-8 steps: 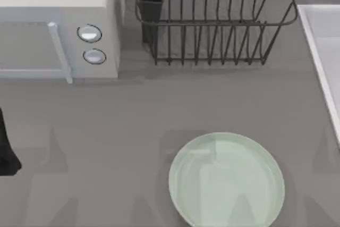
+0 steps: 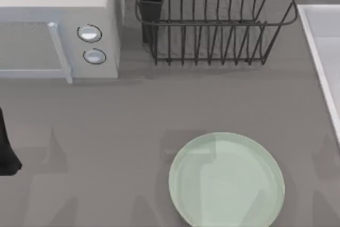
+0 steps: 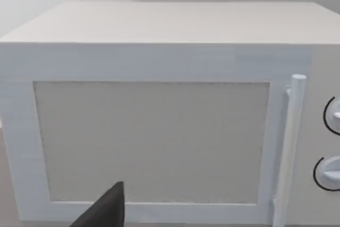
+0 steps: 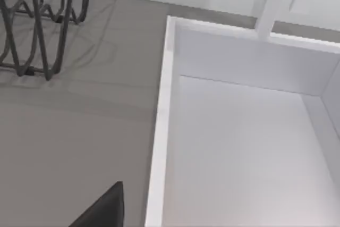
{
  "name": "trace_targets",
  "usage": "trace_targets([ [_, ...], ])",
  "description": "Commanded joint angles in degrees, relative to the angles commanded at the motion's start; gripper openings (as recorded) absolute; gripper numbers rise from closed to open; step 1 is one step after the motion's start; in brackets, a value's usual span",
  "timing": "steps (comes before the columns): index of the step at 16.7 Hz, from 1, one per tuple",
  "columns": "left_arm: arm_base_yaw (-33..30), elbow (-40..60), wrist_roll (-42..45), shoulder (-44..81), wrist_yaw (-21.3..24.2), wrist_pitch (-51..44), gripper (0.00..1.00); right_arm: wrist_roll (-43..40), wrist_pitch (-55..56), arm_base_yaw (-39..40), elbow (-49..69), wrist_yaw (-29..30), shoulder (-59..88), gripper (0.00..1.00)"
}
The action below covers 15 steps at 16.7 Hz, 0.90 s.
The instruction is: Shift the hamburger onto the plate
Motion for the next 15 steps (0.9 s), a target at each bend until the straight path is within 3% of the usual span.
trace_targets([
  [9,0.0,0.0,0.0,0.0,0.0,0.0,1.0,-24.8,-31.1,-2.7,22.1,0.1,43.6,1.0],
  [15,0.0,0.0,0.0,0.0,0.0,0.0,1.0,-35.4,-43.9,-3.9,32.3,0.0,60.7,1.0],
])
